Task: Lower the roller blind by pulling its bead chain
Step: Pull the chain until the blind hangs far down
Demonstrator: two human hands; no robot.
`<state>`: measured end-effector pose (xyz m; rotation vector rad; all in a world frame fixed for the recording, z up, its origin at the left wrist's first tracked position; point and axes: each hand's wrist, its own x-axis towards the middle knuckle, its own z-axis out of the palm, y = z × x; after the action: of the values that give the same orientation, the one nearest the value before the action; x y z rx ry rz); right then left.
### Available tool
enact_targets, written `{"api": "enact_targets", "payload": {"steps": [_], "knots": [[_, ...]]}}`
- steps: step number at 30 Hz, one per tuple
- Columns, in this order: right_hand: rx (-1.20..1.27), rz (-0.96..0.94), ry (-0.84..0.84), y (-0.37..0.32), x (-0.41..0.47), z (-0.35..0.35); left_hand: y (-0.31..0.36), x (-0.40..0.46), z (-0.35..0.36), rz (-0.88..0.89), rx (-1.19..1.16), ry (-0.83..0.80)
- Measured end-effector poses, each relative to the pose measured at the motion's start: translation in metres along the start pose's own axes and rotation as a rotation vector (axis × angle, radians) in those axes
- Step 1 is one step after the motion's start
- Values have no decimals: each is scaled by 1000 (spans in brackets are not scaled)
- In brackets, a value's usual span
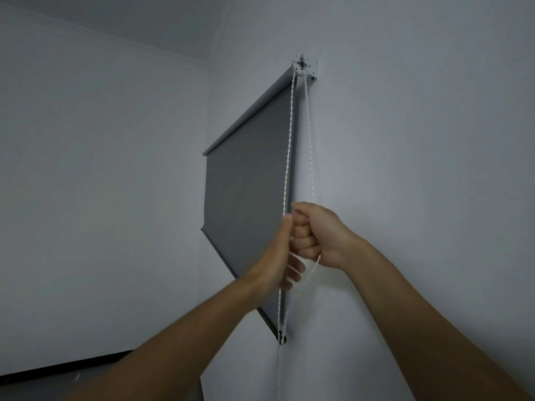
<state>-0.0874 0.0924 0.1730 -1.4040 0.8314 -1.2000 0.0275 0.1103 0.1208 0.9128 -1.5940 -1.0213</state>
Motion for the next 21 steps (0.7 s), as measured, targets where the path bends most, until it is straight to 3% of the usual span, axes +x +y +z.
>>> {"api": "enact_targets", "payload": {"steps": [5,14,19,21], "knots": [[-114,9,5,27,-19,7,27,25,-11,-2,-82,88],[-229,57,-15,69,-50,24,63,36,7,-73,-130,-49],[-404,-51,-23,62,-56,10,52,32,20,6,-123,95],[-320,-125,-52,50,-57,-3,46,31,21,76,-92,155]]}}
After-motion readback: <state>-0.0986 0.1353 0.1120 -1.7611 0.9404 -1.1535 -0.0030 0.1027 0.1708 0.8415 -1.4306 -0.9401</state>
